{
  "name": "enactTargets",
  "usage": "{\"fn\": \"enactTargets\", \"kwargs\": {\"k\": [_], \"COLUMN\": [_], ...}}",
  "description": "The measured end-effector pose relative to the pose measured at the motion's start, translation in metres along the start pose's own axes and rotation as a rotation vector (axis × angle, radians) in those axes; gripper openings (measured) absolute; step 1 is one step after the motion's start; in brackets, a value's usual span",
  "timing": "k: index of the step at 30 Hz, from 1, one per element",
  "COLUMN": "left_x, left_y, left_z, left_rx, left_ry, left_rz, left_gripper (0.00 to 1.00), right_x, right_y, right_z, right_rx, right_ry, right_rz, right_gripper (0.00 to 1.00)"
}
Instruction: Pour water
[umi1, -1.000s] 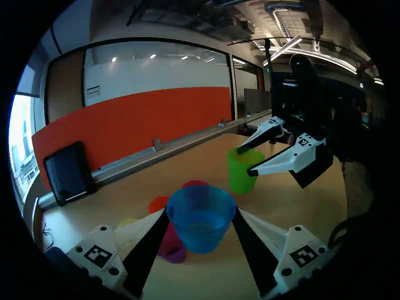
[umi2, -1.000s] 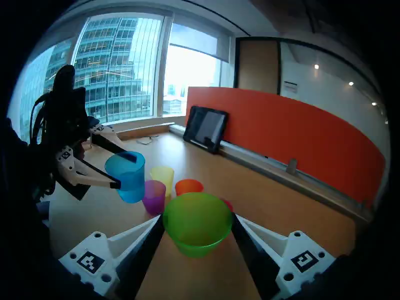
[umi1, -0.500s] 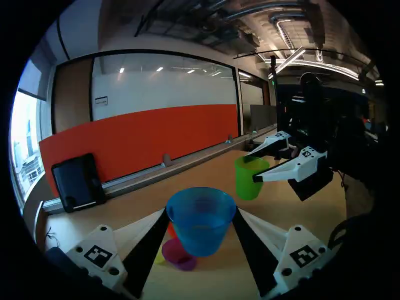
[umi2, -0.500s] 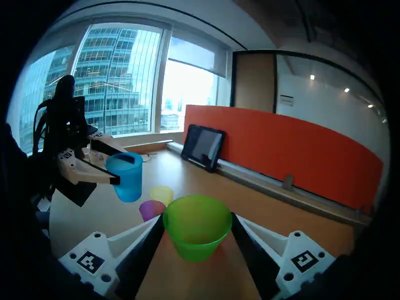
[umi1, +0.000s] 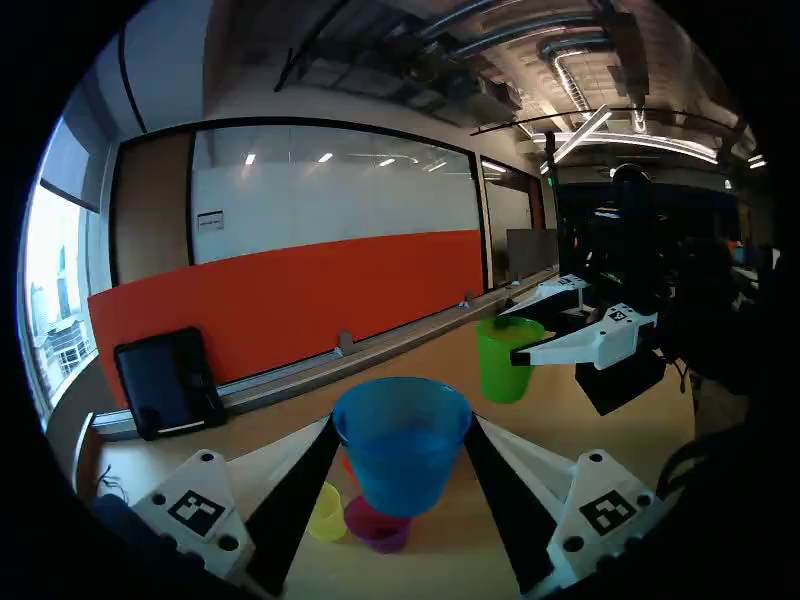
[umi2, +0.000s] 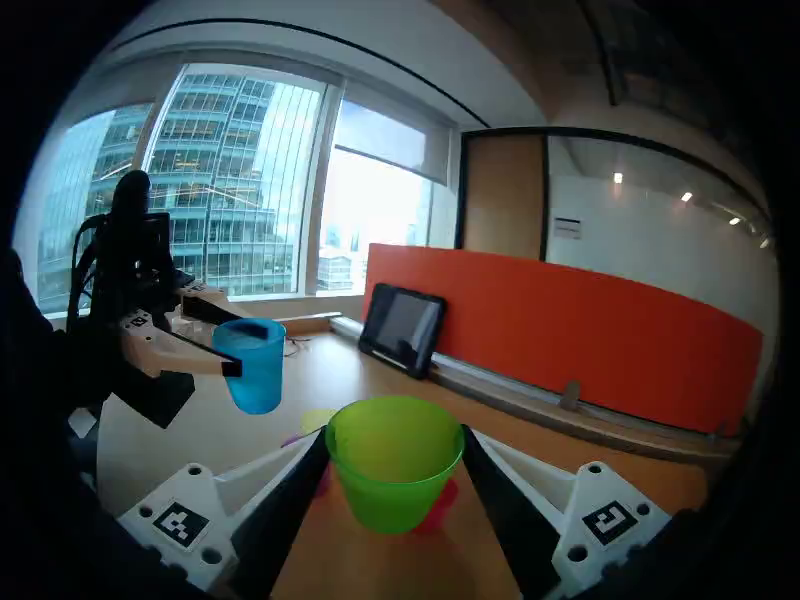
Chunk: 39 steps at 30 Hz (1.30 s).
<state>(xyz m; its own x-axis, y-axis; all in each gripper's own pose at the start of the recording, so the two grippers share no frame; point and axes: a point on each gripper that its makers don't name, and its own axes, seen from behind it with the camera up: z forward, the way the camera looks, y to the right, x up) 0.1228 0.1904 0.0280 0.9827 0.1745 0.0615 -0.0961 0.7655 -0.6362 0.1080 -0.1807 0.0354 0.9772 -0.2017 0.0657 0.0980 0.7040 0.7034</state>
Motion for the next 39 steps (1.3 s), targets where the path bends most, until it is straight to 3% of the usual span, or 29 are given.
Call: {"fn": "enactTargets", "kwargs": {"k": [12,30,39], "left_x": [0.014,0.027,0.039], "left_y": [-0.013,-0.019,-0.028], "left_z": [-0.006,-0.009,-0.009], "left_rx": [0.011,0.002,0.023], "left_ry": [0.042,0.074,0.092], "left_rz": [-0.003,-0.017,0.034], "left_gripper": [0.87,0.87,0.87], "right_x": [0.025,0.030,0.030], "right_y": [-0.003,-0.011,-0.021], "right_z": [0.005,0.008,0.010], "right_rx": [-0.009,0.017,0.050], "right_ry": [0.069,0.080,0.087], "right_rz": [0.011,0.013,0.025], "right_gripper": [0.95,0.95,0.95]}}
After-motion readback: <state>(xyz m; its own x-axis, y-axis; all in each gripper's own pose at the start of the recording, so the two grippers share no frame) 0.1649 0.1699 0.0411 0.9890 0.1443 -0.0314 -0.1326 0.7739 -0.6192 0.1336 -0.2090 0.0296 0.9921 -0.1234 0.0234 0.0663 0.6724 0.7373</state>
